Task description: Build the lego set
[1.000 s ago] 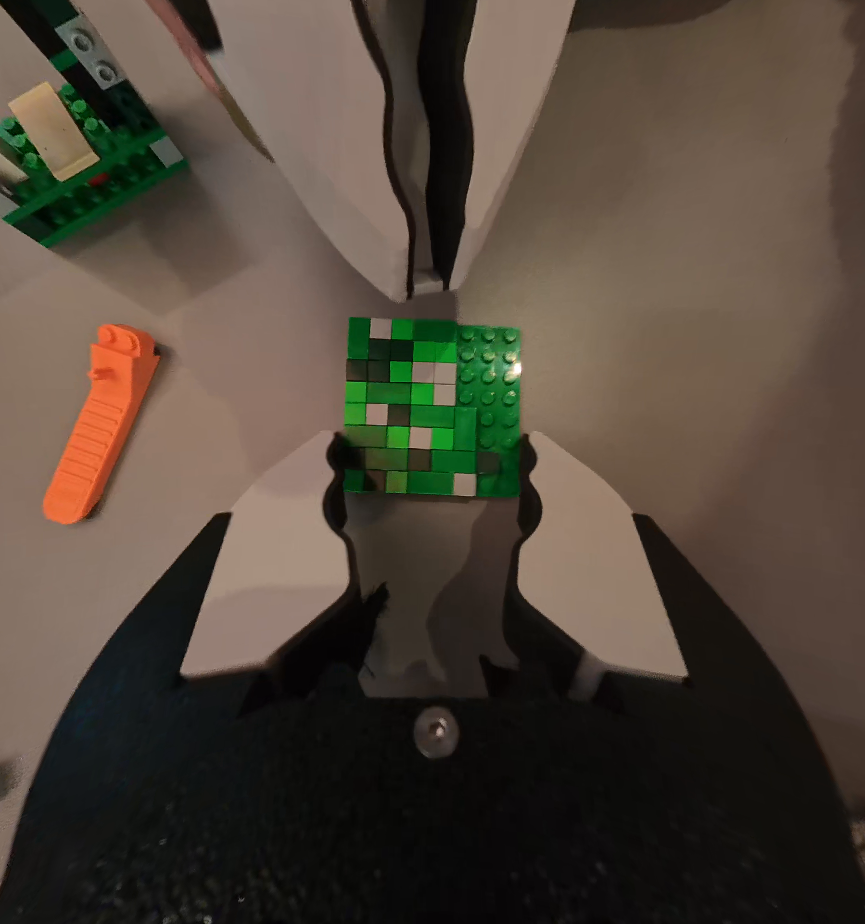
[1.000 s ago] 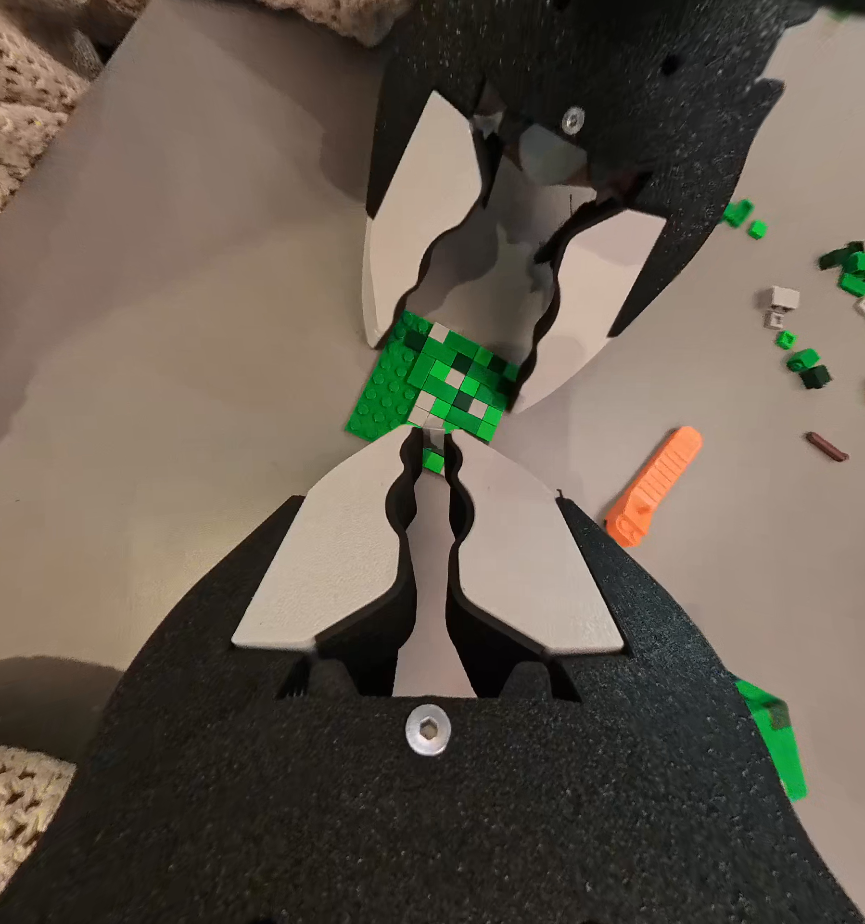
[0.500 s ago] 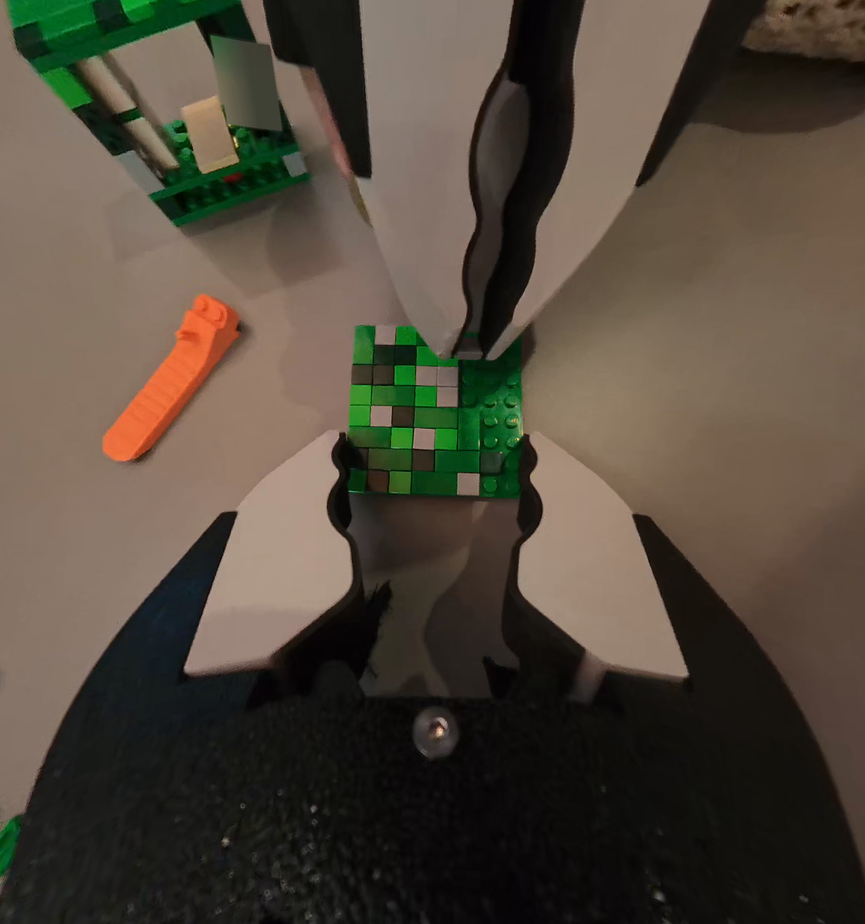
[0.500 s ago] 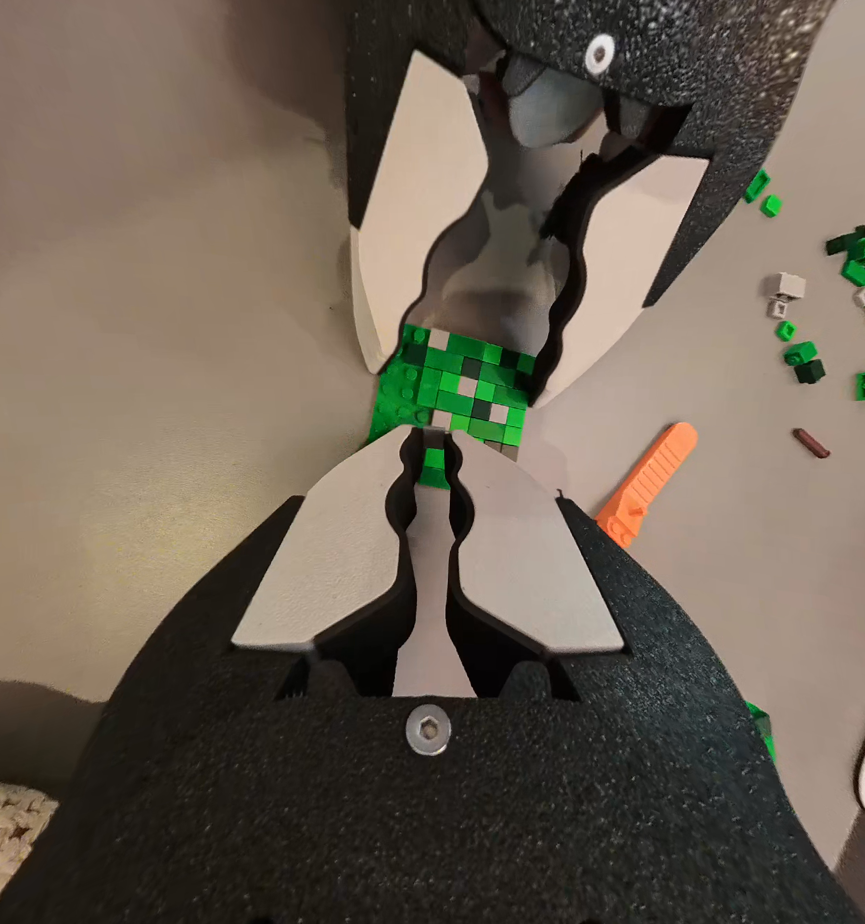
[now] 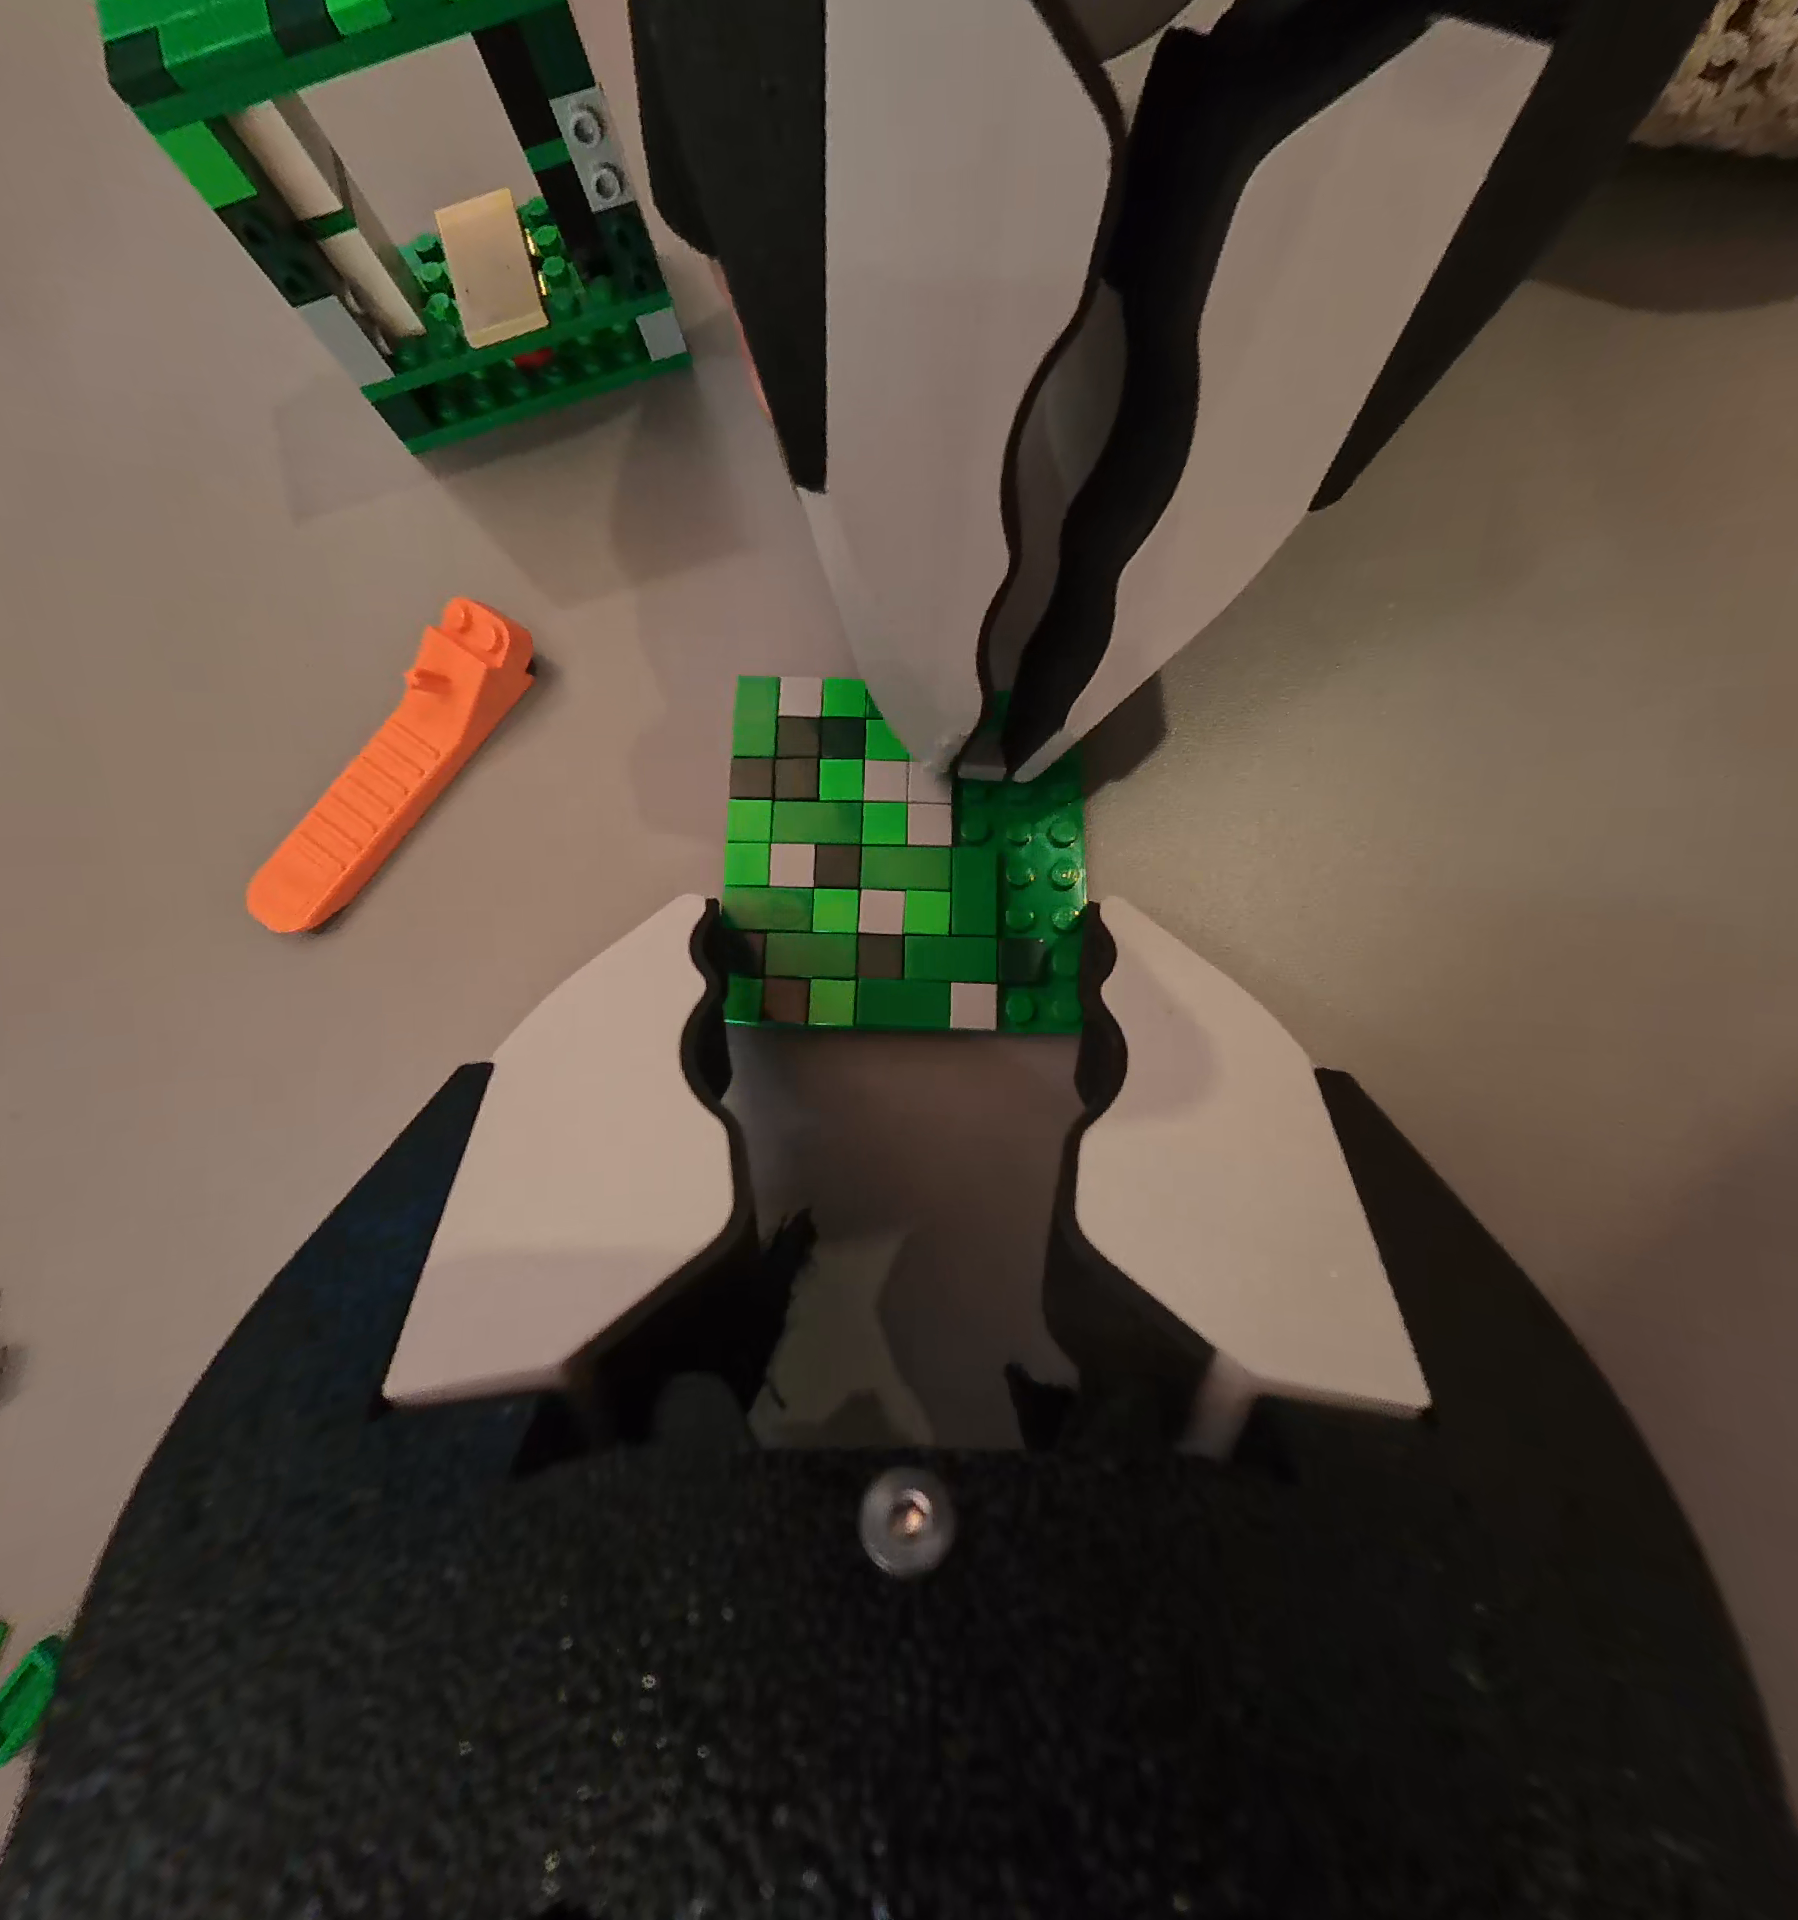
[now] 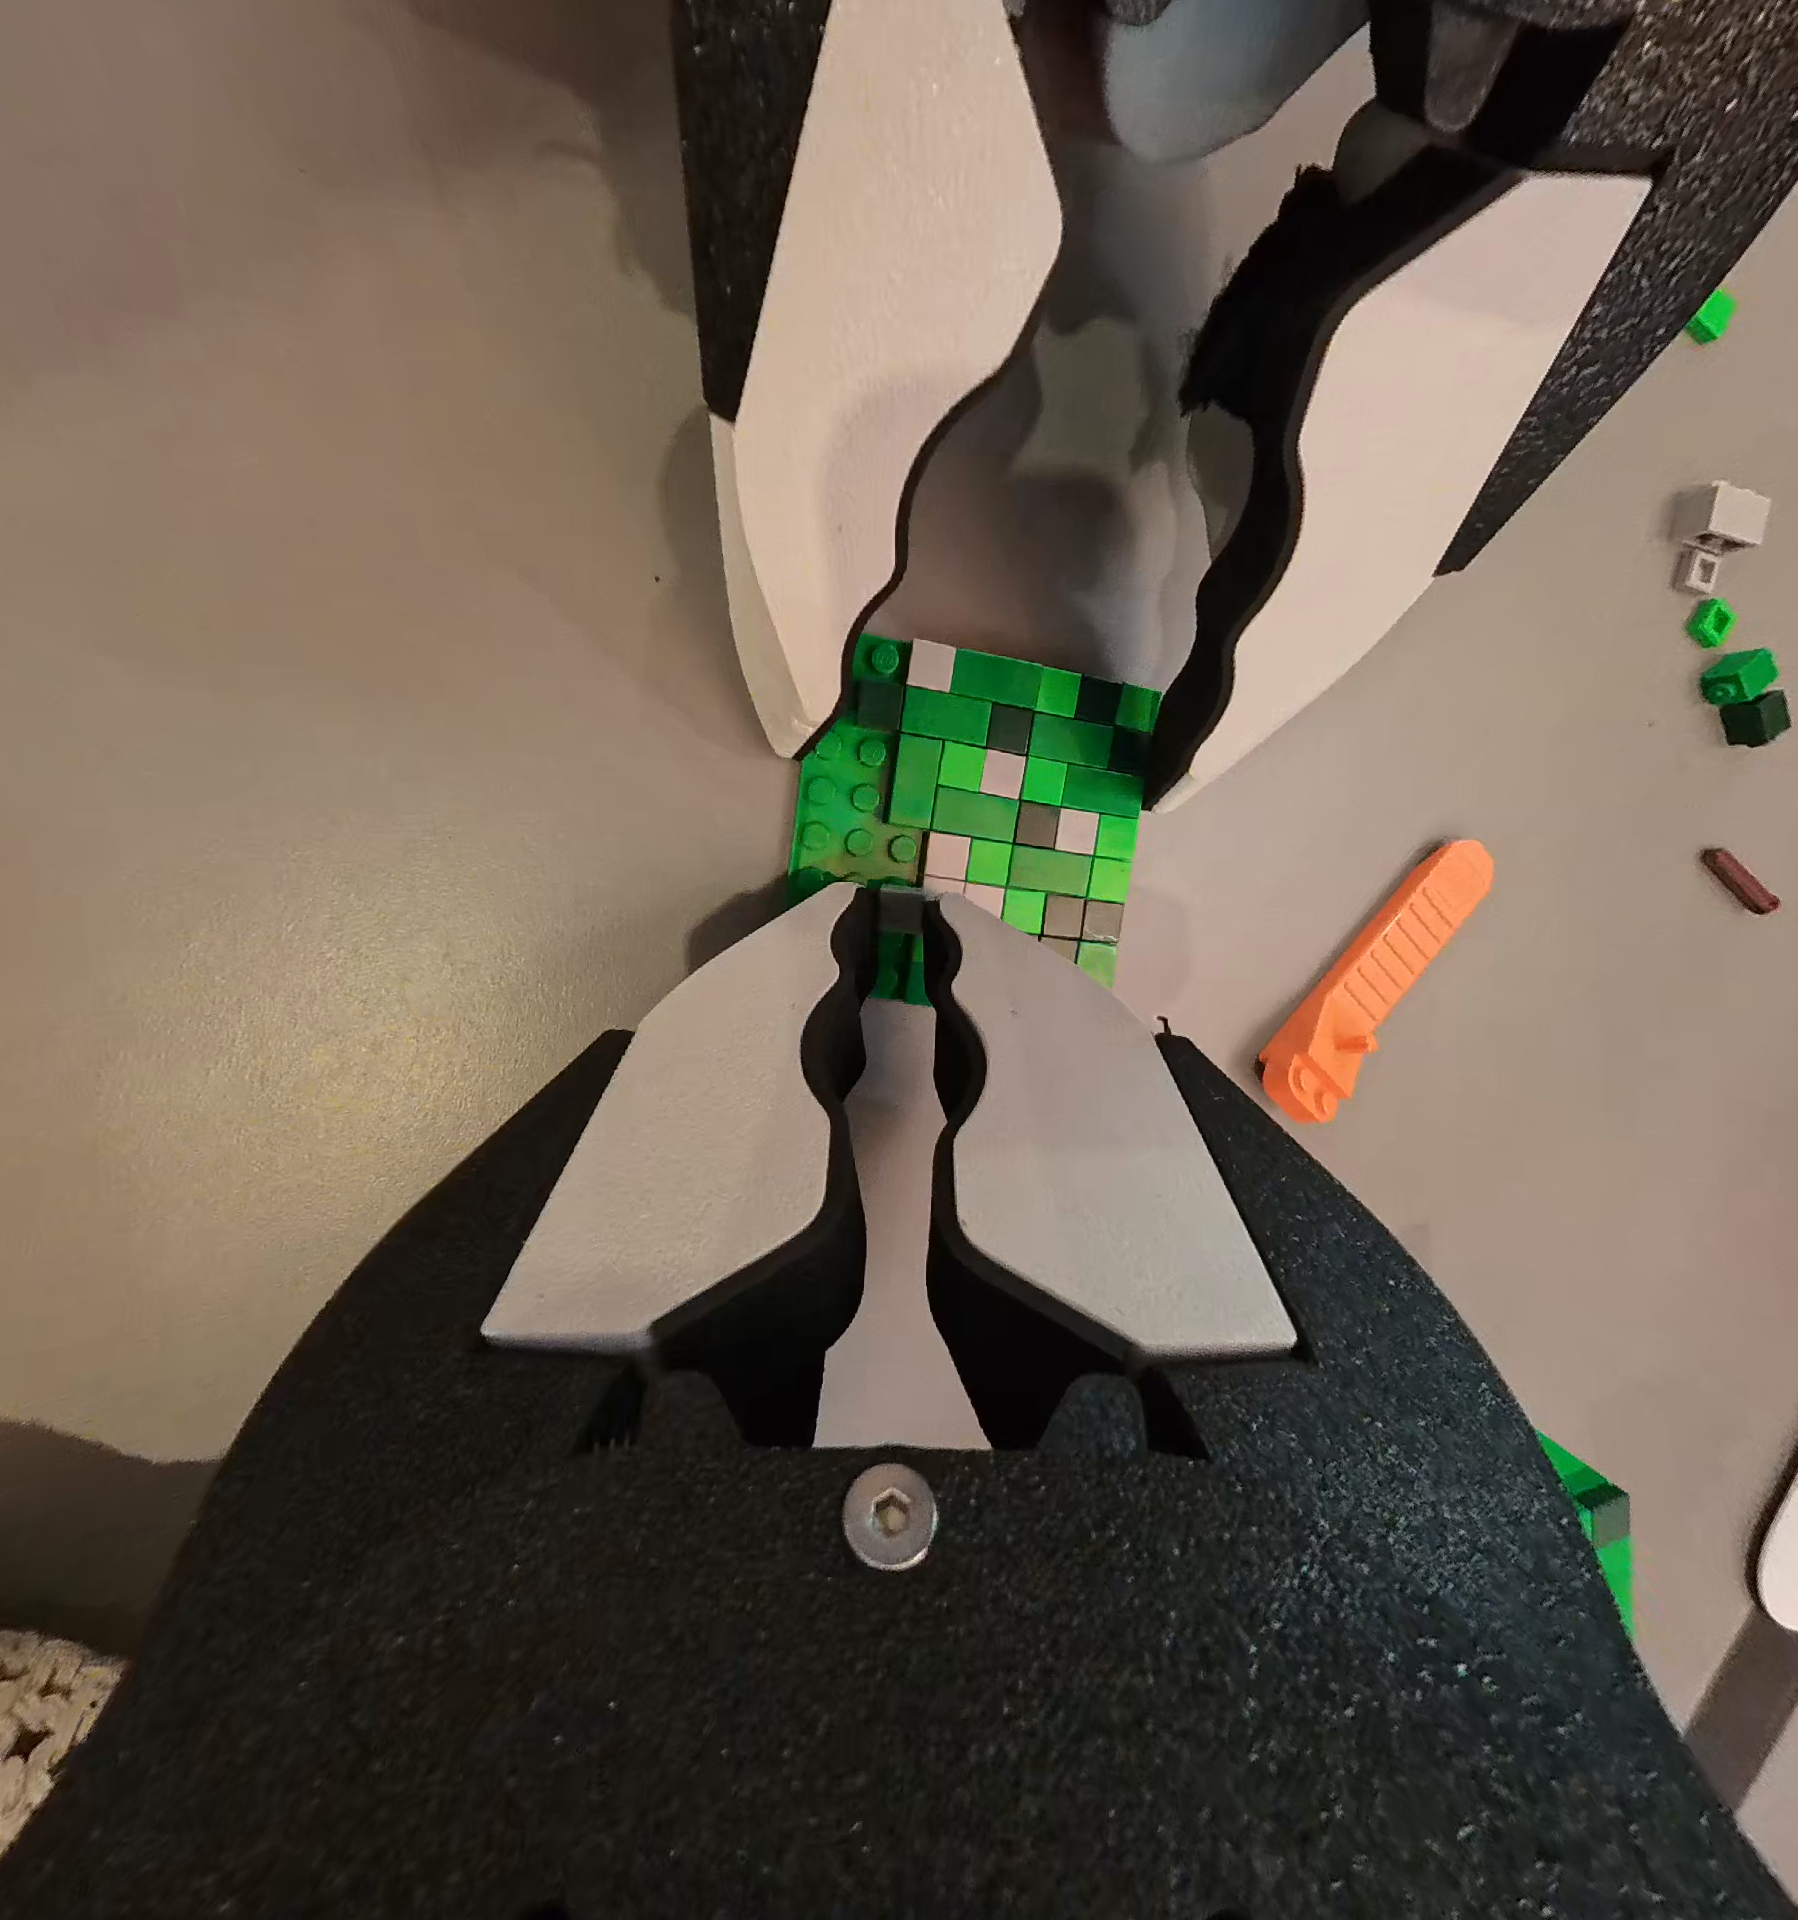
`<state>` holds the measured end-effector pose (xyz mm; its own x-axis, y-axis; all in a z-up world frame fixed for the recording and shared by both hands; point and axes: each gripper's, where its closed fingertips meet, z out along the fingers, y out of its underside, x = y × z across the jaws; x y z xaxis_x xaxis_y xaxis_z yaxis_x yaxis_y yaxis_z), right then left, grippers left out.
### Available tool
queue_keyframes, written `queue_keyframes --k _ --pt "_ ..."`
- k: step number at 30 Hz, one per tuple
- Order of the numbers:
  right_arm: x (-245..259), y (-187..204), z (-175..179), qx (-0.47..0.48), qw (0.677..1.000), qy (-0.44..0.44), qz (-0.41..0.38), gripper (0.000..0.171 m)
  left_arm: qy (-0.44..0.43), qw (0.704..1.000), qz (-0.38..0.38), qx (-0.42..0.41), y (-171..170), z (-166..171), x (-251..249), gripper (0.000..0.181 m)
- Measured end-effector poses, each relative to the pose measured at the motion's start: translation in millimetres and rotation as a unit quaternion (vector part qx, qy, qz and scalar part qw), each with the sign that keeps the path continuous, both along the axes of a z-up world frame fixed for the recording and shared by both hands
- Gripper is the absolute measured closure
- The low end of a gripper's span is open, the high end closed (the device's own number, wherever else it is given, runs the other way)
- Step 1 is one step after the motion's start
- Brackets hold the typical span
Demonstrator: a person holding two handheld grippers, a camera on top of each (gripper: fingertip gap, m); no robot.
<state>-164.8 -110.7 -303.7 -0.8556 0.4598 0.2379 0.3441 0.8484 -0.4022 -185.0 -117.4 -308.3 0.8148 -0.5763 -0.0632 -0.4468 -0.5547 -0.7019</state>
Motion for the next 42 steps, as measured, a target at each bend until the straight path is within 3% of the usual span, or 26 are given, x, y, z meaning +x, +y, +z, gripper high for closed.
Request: queue_keyframes --k 11,17,21,26,30,42 --pt "-3 0 -2 0.006 1.000 0.003 -0.011 0.162 -0.008 1.000 0.001 -0.006 -1 -1 2 0.117" --pt "1 5 7 -0.001 1.000 0.002 -0.025 0.146 -0.017 1.000 0.004 -0.009 0 -1 1 0.117" --pt "12 0 13 -0.031 0.999 0.027 -0.023 0.136 -0.023 1.000 0.009 -0.012 0 -2 0 0.117" --pt "13 -13 10 -0.077 0.990 0.121 -0.006 0.128 -0.025 1.000 0.009 -0.013 0 -2 0 0.117" --pt "9 -17 1 -0.096 0.989 0.110 -0.011 0.121 -0.024 1.000 0.009 -0.014 -1 -2 0 0.117" --pt "10 -18 -2 -0.124 0.989 0.077 -0.029 0.121 -0.024 1.000 0.009 -0.015 -1 -2 1 0.117"
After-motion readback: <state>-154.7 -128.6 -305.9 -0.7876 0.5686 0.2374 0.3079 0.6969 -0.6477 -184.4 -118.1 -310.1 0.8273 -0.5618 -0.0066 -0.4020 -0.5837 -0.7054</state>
